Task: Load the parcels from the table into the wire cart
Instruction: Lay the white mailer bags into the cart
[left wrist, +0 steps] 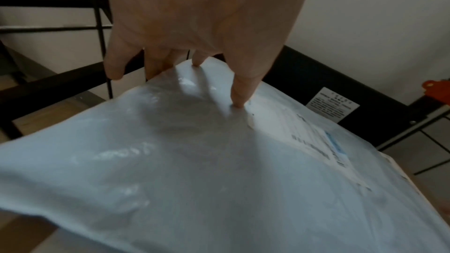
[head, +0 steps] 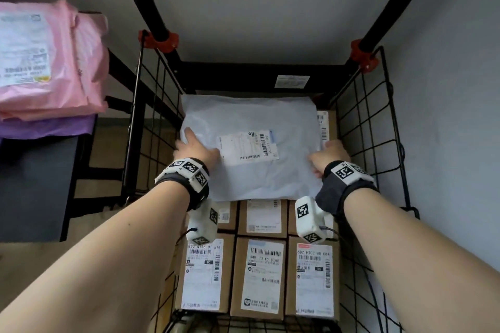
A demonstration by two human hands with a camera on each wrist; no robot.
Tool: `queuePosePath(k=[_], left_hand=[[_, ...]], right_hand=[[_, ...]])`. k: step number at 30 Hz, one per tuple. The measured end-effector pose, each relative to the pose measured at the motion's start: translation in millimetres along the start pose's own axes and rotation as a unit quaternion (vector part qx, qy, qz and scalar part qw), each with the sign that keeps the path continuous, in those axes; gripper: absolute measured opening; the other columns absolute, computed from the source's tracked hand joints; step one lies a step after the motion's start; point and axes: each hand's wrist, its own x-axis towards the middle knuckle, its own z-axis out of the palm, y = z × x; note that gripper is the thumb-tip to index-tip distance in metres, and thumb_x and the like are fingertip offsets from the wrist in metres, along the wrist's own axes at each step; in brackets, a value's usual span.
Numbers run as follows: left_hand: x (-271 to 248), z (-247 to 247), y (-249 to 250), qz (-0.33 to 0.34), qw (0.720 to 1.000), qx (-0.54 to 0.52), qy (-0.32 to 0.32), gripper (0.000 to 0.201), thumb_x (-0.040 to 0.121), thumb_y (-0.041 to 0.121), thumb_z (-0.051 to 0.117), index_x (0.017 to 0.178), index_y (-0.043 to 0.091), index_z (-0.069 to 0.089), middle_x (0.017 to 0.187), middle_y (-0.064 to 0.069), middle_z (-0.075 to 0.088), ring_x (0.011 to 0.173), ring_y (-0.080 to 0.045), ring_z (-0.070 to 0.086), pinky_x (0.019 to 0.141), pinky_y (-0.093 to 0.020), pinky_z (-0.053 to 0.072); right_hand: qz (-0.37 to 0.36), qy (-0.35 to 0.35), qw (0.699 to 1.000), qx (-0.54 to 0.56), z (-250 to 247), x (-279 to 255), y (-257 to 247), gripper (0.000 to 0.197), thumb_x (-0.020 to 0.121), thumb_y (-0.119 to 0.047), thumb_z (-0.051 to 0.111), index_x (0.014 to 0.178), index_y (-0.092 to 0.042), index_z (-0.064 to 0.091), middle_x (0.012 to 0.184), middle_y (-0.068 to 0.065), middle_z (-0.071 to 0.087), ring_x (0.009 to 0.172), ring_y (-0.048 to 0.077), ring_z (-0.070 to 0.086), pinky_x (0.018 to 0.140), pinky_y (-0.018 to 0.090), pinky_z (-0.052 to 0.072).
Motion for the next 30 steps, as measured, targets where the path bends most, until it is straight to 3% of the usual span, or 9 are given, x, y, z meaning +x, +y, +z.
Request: queuePosePath(k=[5, 8, 11, 13, 17, 19, 21, 24, 30], left_hand=[[-4, 1, 7, 0.074, 0.997, 0.022, 0.019, 0.064, 0.074, 0.030, 0.067, 0.127, 0.018, 0.033, 0.120, -0.016, 0.043, 0.112, -0.037, 0.046, 0.097, -0.049, 0.042], [-11, 2, 12, 0.088, 0.996, 0.006, -0.008, 0.066, 0.071, 0.027, 0.068, 0.126, 0.024, 0.032, 0.119, -0.012, 0.038, 0.107, -0.036, 0.047, 0.091, -0.047, 0.047], [-10, 2, 11, 0.098, 0.995, 0.014, -0.018, 0.068, 0.073, 0.020, 0.067, 0.129, 0.026, 0.030, 0.122, -0.012, 0.035, 0.108, -0.036, 0.046, 0.084, -0.043, 0.050], [-6, 1, 8, 0.102, 0.995, 0.021, -0.005, 0.070, 0.075, 0.014, 0.065, 0.134, 0.023, 0.029, 0.128, -0.015, 0.034, 0.115, -0.037, 0.043, 0.087, -0.043, 0.047], [3, 2, 4, 0.178, 0.982, 0.042, 0.051, 0.087, 0.075, 0.019, 0.068, 0.147, 0.026, 0.020, 0.148, -0.015, 0.019, 0.136, -0.034, 0.021, 0.108, -0.046, 0.031], [5, 6, 9, 0.240, 0.965, 0.102, 0.016, 0.100, 0.072, 0.039, 0.075, 0.150, 0.032, 0.011, 0.158, -0.007, 0.001, 0.146, -0.028, 0.002, 0.116, -0.051, 0.016], [8, 11, 14, 0.268, 0.945, 0.187, -0.029, 0.112, 0.066, 0.055, 0.077, 0.149, 0.035, 0.004, 0.159, -0.002, -0.011, 0.147, -0.025, -0.011, 0.115, -0.055, 0.006], [14, 17, 18, 0.265, 0.935, 0.231, -0.043, 0.119, 0.061, 0.059, 0.078, 0.148, 0.036, -0.001, 0.159, -0.005, -0.014, 0.146, -0.027, -0.013, 0.116, -0.056, 0.004], [12, 30, 21, 0.254, 0.933, 0.249, -0.043, 0.123, 0.069, 0.053, 0.076, 0.149, 0.031, -0.014, 0.157, -0.010, -0.022, 0.146, -0.028, -0.014, 0.117, -0.055, 0.002]], right_hand=[[0.036, -0.016, 0.998, -0.050, -15, -10, -6, 0.028, 0.082, -0.010, 0.054, 0.103, 0.006, 0.065, 0.098, 0.019, 0.066, 0.084, 0.030, 0.062, 0.072, 0.031, 0.048], [0.053, 0.006, 0.995, -0.082, -27, -7, 1, 0.020, 0.089, -0.008, 0.049, 0.090, 0.006, 0.064, 0.111, 0.023, 0.066, 0.098, 0.035, 0.063, 0.078, 0.033, 0.048], [0.058, 0.024, 0.996, -0.068, -36, -6, 7, 0.026, 0.091, -0.010, 0.049, 0.107, 0.005, 0.064, 0.115, 0.021, 0.065, 0.100, 0.033, 0.062, 0.069, 0.030, 0.045], [0.053, 0.043, 0.997, -0.028, -37, -4, 10, 0.027, 0.089, -0.010, 0.051, 0.112, 0.002, 0.058, 0.115, 0.018, 0.064, 0.103, 0.034, 0.063, 0.074, 0.033, 0.045], [-0.048, 0.095, 0.994, -0.024, -28, -8, 4, 0.047, 0.085, -0.010, 0.054, 0.130, -0.016, 0.042, 0.127, 0.013, 0.051, 0.115, 0.035, 0.052, 0.090, 0.035, 0.045], [-0.120, 0.074, 0.986, -0.086, -20, -12, -4, 0.066, 0.080, -0.011, 0.062, 0.139, -0.025, 0.036, 0.140, 0.015, 0.036, 0.128, 0.036, 0.037, 0.101, 0.037, 0.040], [-0.166, 0.014, 0.972, -0.164, -10, -16, -10, 0.089, 0.075, -0.021, 0.075, 0.148, -0.032, 0.024, 0.155, 0.011, 0.015, 0.142, 0.032, 0.017, 0.113, 0.039, 0.029], [-0.181, -0.038, 0.954, -0.236, 2, -19, -13, 0.106, 0.070, -0.031, 0.082, 0.150, -0.036, 0.013, 0.160, 0.006, -0.008, 0.147, 0.029, -0.005, 0.118, 0.045, 0.016], [-0.178, -0.025, 0.943, -0.279, 12, -13, -6, 0.114, 0.065, -0.034, 0.085, 0.150, -0.035, 0.009, 0.159, 0.005, -0.013, 0.147, 0.030, -0.008, 0.117, 0.049, 0.016]])
